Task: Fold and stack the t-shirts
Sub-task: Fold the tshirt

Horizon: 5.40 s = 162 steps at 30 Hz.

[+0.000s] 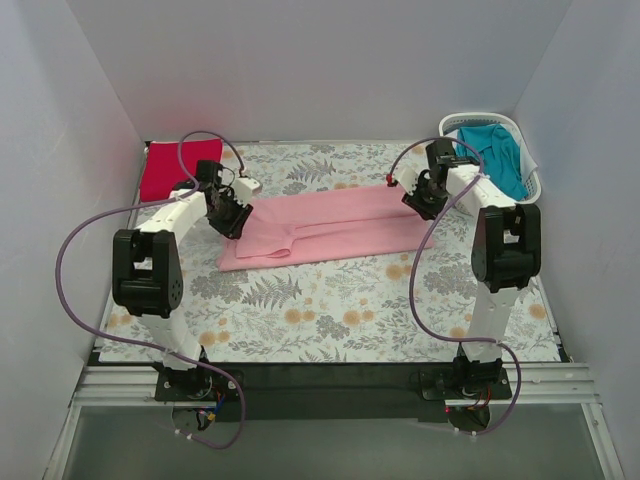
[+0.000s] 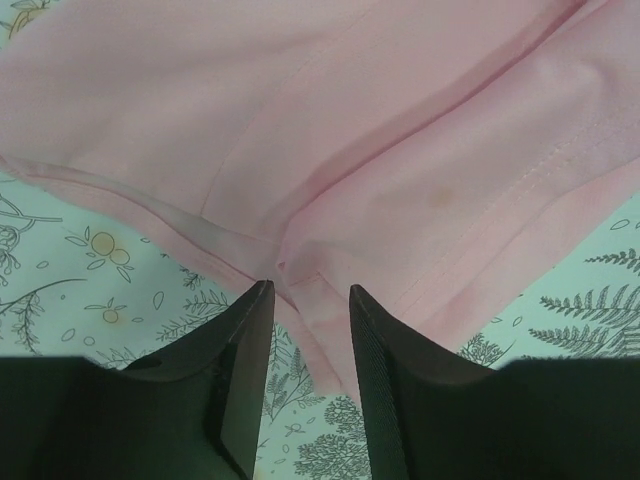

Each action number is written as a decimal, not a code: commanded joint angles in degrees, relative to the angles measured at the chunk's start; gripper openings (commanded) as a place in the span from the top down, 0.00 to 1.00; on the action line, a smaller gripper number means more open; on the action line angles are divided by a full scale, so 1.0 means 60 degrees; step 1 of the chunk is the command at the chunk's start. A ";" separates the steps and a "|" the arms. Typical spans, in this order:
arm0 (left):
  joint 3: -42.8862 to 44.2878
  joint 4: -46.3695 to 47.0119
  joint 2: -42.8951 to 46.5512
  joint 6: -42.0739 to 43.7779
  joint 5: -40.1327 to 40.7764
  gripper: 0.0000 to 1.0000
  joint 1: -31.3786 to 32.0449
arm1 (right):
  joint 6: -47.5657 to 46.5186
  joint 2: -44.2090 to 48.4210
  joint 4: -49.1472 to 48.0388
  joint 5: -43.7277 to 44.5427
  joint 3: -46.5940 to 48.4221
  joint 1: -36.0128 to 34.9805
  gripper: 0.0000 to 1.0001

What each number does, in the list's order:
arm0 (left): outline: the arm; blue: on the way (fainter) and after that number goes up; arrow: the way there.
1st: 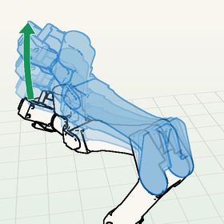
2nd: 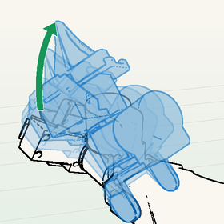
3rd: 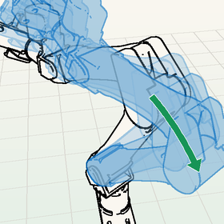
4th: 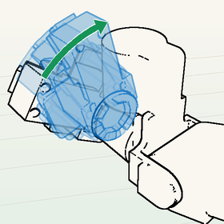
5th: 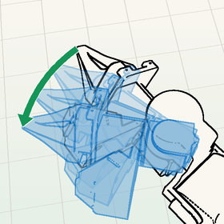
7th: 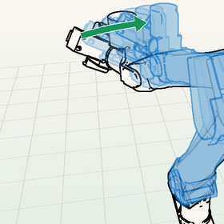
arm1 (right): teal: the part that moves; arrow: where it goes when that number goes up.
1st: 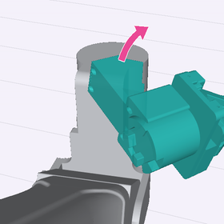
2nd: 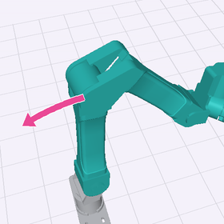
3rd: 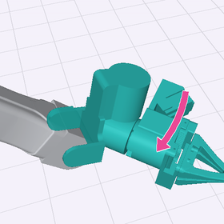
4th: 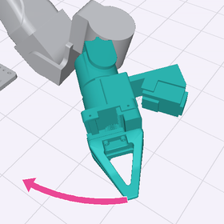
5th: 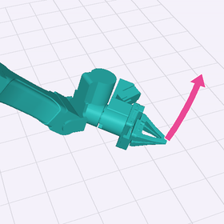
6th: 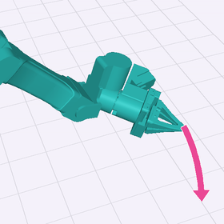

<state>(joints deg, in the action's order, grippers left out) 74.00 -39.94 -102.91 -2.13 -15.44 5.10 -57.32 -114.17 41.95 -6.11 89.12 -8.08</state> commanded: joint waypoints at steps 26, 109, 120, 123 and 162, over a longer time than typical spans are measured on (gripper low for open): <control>-0.3630 0.0871 0.1506 -0.2619 -0.0429 0.82 -0.1202 | 0.3386 0.0292 -0.0926 -0.0198 -0.2796 0.0277 0.64; -0.1435 -0.3025 -0.0601 -0.4684 -0.2933 0.64 -0.1056 | 1.3363 -0.1128 -0.5982 -0.5310 -0.1319 -0.6198 0.53; -0.0879 -0.3259 -0.0471 -0.4728 -0.3212 0.98 -0.1056 | 1.3377 -0.1158 -0.6055 -0.5515 -0.1099 -0.5817 0.97; -0.0469 -0.3421 -0.0441 -0.4757 -0.3315 1.00 -0.1070 | 1.3289 -0.1026 -0.6084 -0.5486 -0.0997 -0.5700 0.99; -0.0244 -0.0477 0.0730 -0.7144 -0.5234 0.59 -0.1847 | 1.2865 0.0233 -0.6027 -0.5676 -0.1200 -0.2830 0.53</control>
<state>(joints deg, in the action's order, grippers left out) 75.83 -46.17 -104.31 -42.35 -42.63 -6.59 21.80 -117.21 5.89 -39.53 83.66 -28.82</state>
